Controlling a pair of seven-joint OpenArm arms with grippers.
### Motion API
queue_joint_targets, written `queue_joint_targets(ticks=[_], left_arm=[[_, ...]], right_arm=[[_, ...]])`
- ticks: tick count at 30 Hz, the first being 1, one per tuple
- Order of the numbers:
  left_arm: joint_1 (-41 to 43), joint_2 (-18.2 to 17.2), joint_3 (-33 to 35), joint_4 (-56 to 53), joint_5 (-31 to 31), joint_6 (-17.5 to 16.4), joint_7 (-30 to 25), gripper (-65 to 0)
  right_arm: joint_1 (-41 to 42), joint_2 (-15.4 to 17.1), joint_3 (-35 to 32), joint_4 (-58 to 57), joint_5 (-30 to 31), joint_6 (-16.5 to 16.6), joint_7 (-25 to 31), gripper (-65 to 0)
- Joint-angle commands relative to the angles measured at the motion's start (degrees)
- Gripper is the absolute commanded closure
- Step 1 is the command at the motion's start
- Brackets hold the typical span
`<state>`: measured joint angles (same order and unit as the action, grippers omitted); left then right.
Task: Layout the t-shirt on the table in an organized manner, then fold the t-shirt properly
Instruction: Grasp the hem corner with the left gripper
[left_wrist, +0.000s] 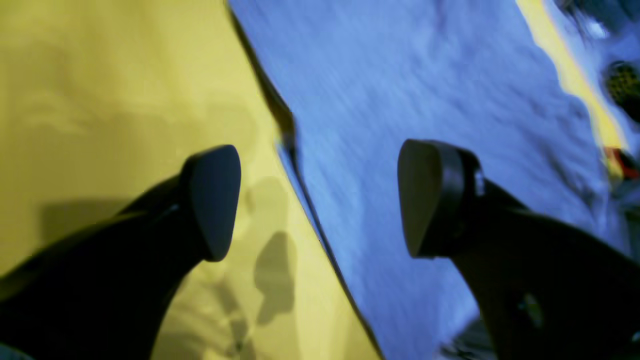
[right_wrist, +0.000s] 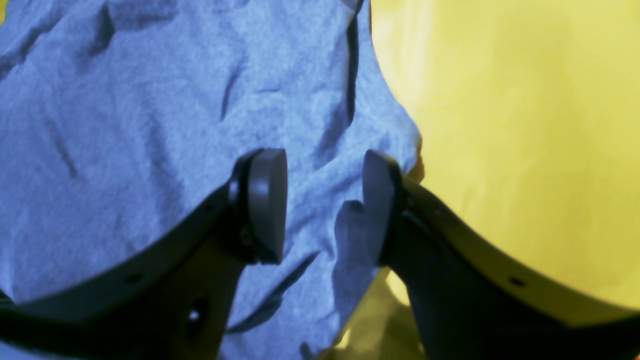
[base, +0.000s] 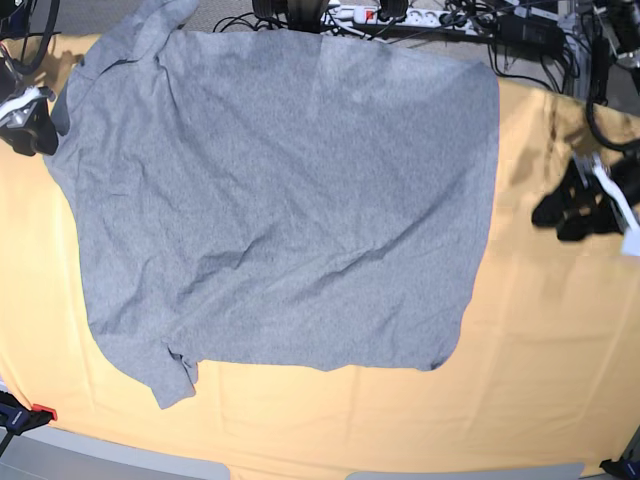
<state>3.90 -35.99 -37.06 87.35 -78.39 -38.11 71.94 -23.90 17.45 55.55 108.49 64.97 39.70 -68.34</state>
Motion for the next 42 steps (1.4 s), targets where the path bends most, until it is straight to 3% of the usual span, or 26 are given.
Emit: queue_joint_targets(ticks=[1, 8, 15, 23, 28, 32, 36, 42], left_arm=[[-1.7, -1.0, 0.0, 0.5, 0.3, 0.5, -2.4, -49.2], [-11.0, 1.5, 9.3, -4.3, 18.0, 6.4, -15.7, -49.2], [-24.6, 5.7, 20.0, -19.4, 27.0, 6.9, -21.0, -49.2], [-36.9, 10.6, 20.5, -38.7, 31.1, 6.9, -26.1, -49.2], [-40.3, 13.2, 20.5, -48.6, 35.0, 6.8, -31.2, -49.2], [-40.4, 14.9, 20.5, -50.8, 36.0, 6.4, -31.4, -49.2], [-40.5, 16.9, 20.6, -50.9, 35.3, 2.3, -29.9, -49.2], [-40.1, 18.8, 20.6, -50.9, 34.5, 1.8, -27.8, -49.2]], right_arm=[[0.3, 1.1, 0.4, 1.0, 1.3, 0.3, 1.3, -27.4], [1.7, 1.1, 0.3, 1.0, 2.4, 0.3, 1.2, -27.4], [1.7, 1.1, 0.3, 1.0, 2.6, 0.3, 1.2, -27.4], [1.7, 1.1, 0.3, 1.0, 2.6, 0.3, 0.2, -27.4], [1.7, 1.1, 0.3, 1.0, 2.6, 0.3, 0.2, -27.4], [1.7, 1.1, 0.3, 1.0, 2.8, 0.3, 0.2, -27.4], [1.7, 1.1, 0.3, 1.0, 4.0, 0.3, -0.3, -27.4], [1.7, 1.1, 0.3, 1.0, 5.6, 0.3, -1.1, -27.4]])
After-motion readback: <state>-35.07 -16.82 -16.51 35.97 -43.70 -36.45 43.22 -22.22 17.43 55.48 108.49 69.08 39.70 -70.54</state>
